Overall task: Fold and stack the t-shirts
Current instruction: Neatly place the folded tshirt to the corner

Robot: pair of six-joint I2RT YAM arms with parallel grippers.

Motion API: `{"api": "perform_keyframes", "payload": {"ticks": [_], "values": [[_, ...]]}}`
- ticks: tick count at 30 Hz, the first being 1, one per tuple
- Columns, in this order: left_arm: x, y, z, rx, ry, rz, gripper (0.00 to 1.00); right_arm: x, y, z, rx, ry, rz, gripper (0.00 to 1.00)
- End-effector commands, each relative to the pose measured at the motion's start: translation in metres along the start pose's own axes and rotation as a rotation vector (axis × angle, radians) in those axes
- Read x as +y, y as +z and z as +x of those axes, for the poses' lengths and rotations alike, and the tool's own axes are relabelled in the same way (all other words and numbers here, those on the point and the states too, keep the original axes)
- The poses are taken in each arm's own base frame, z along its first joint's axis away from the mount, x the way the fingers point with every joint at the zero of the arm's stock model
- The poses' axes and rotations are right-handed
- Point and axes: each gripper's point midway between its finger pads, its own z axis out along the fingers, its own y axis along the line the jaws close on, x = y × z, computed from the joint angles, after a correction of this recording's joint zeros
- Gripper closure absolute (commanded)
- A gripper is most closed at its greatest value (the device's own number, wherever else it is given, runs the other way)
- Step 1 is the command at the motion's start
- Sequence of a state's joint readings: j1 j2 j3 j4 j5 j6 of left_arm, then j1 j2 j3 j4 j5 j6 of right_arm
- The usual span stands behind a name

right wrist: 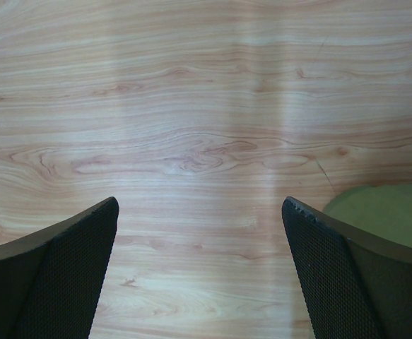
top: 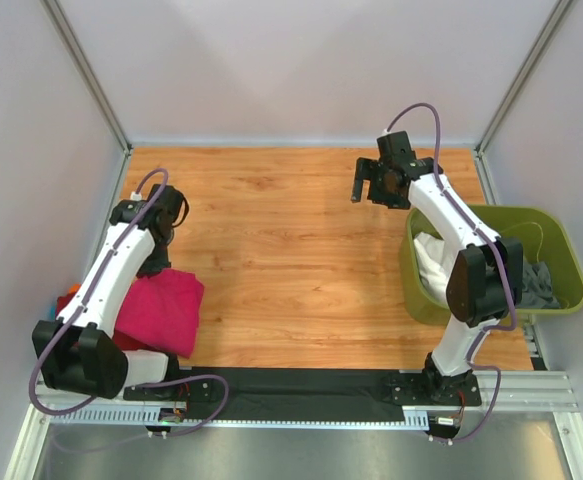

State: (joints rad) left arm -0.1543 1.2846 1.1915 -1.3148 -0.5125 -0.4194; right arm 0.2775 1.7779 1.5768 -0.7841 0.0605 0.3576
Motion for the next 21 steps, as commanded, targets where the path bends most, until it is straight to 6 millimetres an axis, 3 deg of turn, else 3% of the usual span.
{"api": "perform_keyframes", "payload": {"ticks": [1, 6, 14, 21], "values": [[0.03, -0.003, -0.019, -0.045, 0.069, -0.16, 1.0, 0.003, -0.017, -0.022, -0.085, -0.006, -0.007, 0.0], [0.032, 0.002, -0.023, -0.043, 0.097, -0.2, 1.0, -0.007, -0.015, -0.02, -0.065, -0.025, 0.05, 0.0], [0.064, -0.004, -0.031, -0.073, 0.07, -0.364, 1.0, -0.026, -0.01, -0.02, -0.023, -0.058, 0.167, 0.0], [0.069, 0.002, -0.037, -0.11, 0.12, -0.388, 1.0, -0.042, -0.003, -0.014, 0.006, -0.082, 0.235, 0.0]]}}
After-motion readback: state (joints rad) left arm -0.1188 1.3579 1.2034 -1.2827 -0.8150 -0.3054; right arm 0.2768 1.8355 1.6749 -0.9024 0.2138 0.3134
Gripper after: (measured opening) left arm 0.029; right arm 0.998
